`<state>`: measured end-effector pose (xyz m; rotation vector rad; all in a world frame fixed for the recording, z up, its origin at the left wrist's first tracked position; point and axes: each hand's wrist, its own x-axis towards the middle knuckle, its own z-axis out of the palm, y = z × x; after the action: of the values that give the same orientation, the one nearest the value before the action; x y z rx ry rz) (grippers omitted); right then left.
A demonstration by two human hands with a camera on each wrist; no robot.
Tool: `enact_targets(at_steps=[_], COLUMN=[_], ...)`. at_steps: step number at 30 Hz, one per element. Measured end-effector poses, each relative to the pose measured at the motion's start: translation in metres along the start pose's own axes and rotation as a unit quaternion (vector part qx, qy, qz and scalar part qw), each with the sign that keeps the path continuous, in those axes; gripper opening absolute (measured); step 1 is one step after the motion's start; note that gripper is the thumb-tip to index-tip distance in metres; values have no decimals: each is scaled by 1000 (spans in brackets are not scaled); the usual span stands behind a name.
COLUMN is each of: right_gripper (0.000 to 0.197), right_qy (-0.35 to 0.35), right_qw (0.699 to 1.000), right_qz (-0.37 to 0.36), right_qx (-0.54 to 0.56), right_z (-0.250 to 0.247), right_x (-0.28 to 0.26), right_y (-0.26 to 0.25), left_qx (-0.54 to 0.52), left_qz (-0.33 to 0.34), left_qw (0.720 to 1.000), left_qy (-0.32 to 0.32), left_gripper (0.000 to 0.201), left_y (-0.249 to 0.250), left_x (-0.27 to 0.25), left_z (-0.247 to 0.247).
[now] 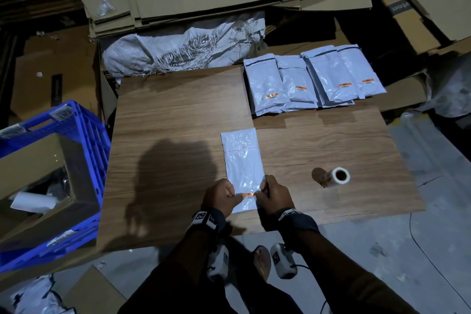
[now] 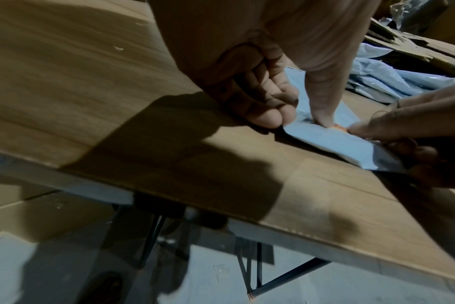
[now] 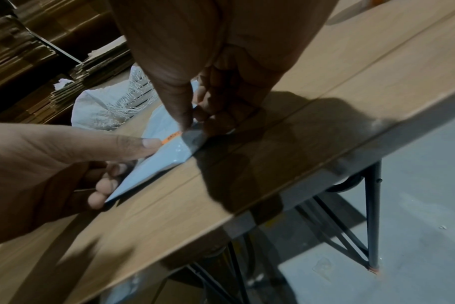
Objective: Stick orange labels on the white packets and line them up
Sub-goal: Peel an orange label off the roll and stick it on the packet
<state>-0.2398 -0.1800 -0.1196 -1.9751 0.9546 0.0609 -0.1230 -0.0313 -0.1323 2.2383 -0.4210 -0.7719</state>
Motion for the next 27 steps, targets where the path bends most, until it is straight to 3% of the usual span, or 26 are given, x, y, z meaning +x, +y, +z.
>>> enact_targets(at_steps=[4, 9, 17, 22, 27], right_gripper=[32, 26, 41, 28, 22], right_qy=[-4, -3, 14, -20, -6], right_qw=[1000, 1000, 997, 992, 987], right_qz=[-3, -3, 35, 63, 73], right_qx=[-17, -22, 60, 107, 147], right_z=[-1, 2, -9, -11, -7], right_x=[0, 1, -6, -3, -3], right_y=[-1, 0, 7, 4, 4], left_qx=[16, 30, 19, 46, 3], left_qz=[4, -7, 7, 20, -12], left_qw=[1000, 999, 999, 999, 1000], left_qy=[12, 16, 26, -21, -18], left_gripper=[51, 41, 40, 55, 42], left_y=[-3, 2, -9, -11, 0], left_x=[0, -1, -11, -13, -13], left_z=[1, 5, 1, -6, -6])
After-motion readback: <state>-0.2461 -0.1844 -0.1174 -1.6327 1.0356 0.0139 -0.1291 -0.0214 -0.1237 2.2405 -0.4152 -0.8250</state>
